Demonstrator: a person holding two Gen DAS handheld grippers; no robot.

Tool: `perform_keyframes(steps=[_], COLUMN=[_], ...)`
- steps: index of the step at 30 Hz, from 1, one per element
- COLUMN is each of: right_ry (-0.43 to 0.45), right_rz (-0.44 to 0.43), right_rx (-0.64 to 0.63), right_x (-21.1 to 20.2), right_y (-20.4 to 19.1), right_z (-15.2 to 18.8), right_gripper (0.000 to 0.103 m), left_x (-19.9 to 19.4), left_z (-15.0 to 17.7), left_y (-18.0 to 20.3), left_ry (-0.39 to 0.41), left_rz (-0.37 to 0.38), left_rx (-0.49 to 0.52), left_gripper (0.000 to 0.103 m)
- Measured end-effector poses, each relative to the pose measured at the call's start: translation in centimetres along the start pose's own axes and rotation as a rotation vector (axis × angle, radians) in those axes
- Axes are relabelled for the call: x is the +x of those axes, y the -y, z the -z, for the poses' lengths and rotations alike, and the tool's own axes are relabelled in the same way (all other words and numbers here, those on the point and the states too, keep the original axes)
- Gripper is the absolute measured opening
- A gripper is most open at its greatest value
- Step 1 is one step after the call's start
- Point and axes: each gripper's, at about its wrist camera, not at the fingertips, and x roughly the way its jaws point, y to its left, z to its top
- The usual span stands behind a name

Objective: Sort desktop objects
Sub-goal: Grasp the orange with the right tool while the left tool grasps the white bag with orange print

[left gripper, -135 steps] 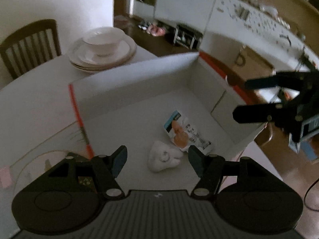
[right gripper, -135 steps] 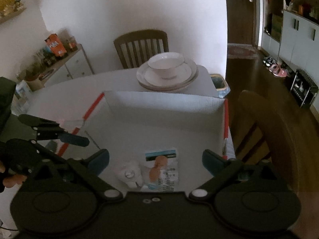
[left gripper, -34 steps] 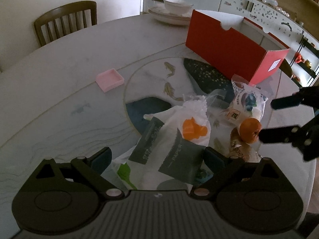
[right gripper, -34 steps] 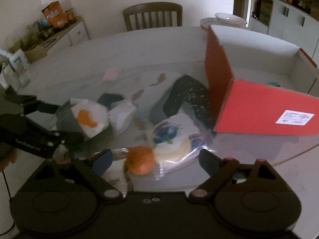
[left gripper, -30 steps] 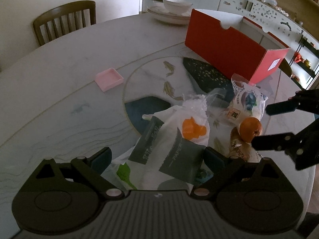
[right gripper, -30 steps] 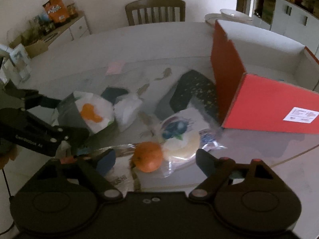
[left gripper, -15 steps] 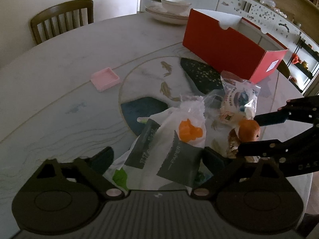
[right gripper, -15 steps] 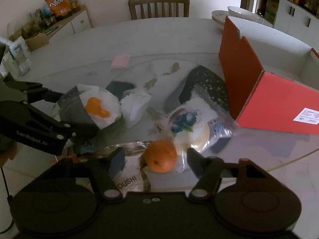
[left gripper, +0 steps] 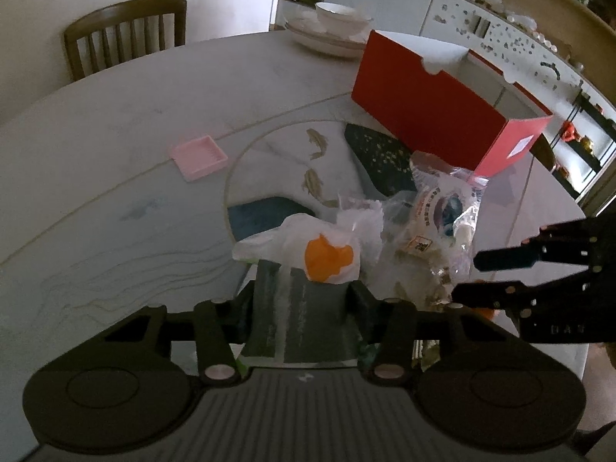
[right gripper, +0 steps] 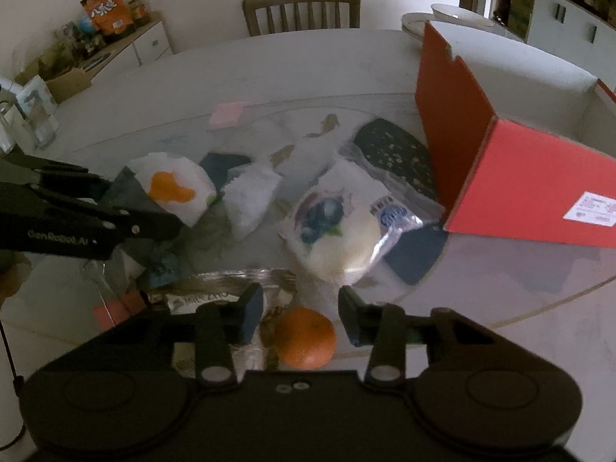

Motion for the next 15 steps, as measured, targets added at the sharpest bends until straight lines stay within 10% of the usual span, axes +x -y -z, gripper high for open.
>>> perform_keyframes(steps=[15], right_ry=[-0.033], right_rz=[-0.054], right_rx=[0.025], right_x=[-1.2], right_y=[1.4], right_z=[2.4], right_gripper=[0.042], left_x=[-1.1], left_z=[0.2], left_y=[0.1], left_ry=[0.017], left_rz=[-0.029], left_rx=[-0.048], left_gripper=[0.034])
